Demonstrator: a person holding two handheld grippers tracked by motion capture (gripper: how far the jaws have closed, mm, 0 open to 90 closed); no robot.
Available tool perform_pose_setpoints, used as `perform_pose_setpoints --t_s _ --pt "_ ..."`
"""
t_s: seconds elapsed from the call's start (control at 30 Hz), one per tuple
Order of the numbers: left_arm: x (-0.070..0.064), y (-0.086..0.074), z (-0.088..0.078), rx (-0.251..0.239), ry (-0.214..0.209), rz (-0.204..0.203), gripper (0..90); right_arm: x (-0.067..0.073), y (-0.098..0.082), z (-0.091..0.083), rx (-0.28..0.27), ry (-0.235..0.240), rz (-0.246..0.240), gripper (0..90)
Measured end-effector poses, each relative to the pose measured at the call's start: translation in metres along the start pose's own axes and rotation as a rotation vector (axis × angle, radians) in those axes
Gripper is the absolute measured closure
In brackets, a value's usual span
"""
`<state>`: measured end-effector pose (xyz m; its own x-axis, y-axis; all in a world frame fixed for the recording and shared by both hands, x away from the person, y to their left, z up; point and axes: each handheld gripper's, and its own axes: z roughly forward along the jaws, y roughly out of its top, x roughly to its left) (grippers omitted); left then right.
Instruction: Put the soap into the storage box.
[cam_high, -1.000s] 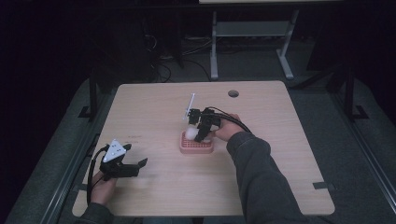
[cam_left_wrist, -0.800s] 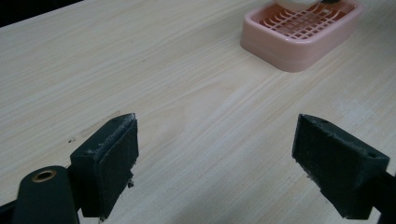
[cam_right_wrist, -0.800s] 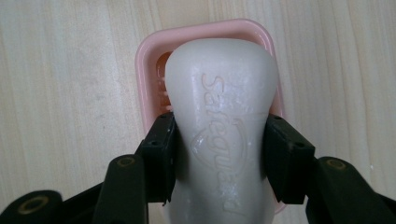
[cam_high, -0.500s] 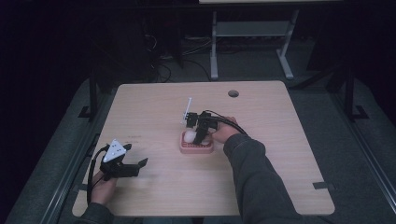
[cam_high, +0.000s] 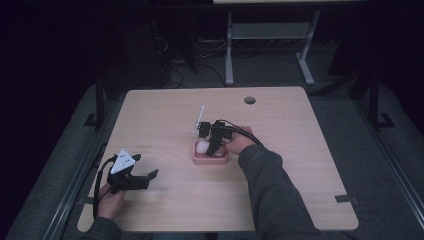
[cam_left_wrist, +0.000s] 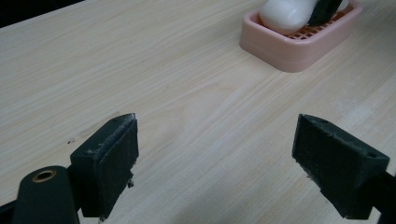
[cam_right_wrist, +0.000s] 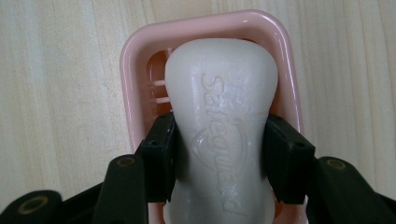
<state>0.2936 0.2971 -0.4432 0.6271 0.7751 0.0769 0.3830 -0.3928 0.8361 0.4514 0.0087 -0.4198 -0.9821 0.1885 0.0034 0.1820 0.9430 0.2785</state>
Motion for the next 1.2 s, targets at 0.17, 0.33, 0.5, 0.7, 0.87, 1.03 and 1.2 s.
perform_pose_setpoints --t_s 0.17,0.33,0.5,0.7,0.87,1.03,1.2 --pt "0.0001 0.0 -0.0001 0.001 0.0 0.001 13.9 -0.0008 -0.0025 0.002 -0.006 0.004 0.01 48.6" --pt "0.0 0.0 -0.0001 0.0 0.0 0.0 13.9 -0.0001 -0.0021 0.0024 -0.005 -0.002 0.002 48.6" --pt "0.0001 0.0001 -0.0003 0.002 -0.001 0.003 13.9 0.0007 -0.0013 0.0028 -0.006 -0.003 -0.001 48.5" --pt "0.0001 0.0001 -0.0003 0.002 -0.001 0.003 13.9 0.0012 -0.0013 0.0031 -0.008 -0.001 -0.001 48.0" --pt "0.0 0.0 0.0 0.002 -0.001 0.002 13.9 0.0014 -0.0017 0.0017 -0.014 0.003 0.008 46.7" --pt "0.0001 0.0 -0.0003 0.002 0.0 0.003 13.9 0.0016 -0.0022 -0.0026 -0.033 0.0 0.014 44.2" --pt "-0.0001 0.0001 0.0001 0.005 -0.003 0.005 13.9 0.0029 -0.0034 -0.0064 -0.044 -0.002 0.018 41.7"
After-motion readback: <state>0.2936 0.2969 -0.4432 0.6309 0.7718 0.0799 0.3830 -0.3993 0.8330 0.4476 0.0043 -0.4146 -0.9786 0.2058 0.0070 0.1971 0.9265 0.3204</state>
